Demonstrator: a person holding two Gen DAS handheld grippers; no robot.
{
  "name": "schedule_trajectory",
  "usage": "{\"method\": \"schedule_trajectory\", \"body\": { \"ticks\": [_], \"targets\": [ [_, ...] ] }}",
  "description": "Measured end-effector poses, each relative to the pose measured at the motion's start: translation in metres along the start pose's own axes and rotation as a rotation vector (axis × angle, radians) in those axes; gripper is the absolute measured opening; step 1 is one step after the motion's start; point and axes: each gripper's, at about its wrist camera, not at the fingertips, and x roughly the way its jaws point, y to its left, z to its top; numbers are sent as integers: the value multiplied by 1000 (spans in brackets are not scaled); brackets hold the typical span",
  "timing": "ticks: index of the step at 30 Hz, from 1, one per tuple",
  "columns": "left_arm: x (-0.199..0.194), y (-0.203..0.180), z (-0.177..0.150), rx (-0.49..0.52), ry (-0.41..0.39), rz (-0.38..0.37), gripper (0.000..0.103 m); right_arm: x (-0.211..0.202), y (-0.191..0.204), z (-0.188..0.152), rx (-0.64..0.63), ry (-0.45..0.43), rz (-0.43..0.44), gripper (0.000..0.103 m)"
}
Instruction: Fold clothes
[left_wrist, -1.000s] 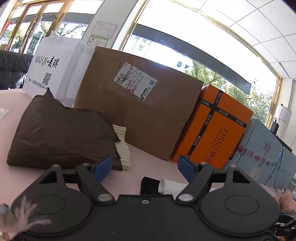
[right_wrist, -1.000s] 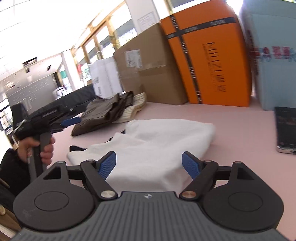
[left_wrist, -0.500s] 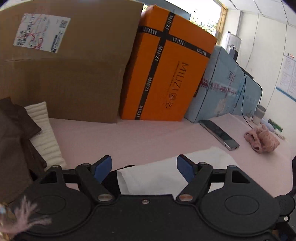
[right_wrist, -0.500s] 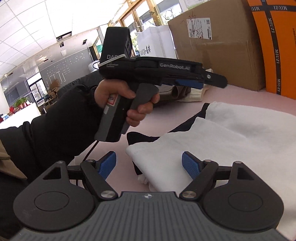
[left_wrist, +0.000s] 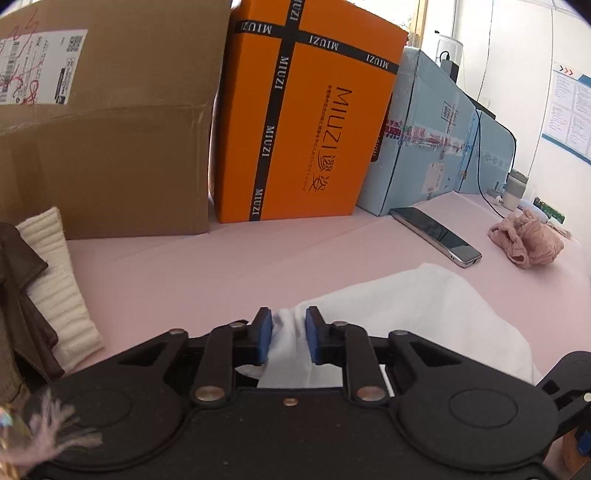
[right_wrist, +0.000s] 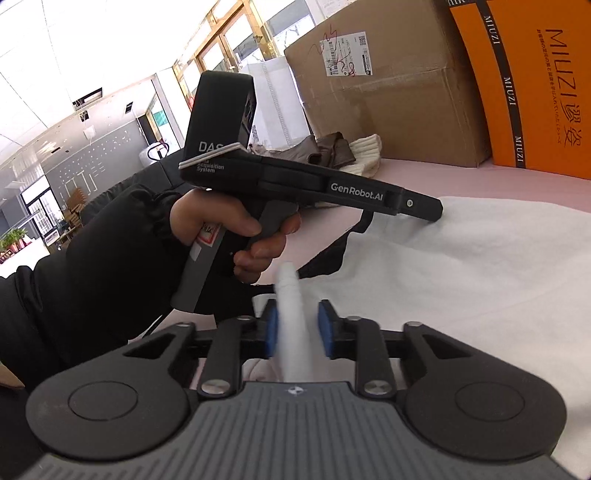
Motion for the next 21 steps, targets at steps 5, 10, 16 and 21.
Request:
{"method": "schedule_trajectory", "body": {
  "ticks": [5, 10, 16, 21],
  "targets": [
    [-5, -17, 14, 13, -68, -8, 16, -28, -10, 5, 53, -118, -1, 8],
    [-7, -45, 36, 35, -148, -42, 15, -69, -27, 10, 125, -282, -18, 7],
    [-14, -67, 67, -53, -297, -36, 17, -112, -47, 11, 202, -447, -98, 7],
    [-21, -57, 75, -165, -276, 44, 70, -137, -61, 1, 253, -513, -148, 7]
  ]
}}
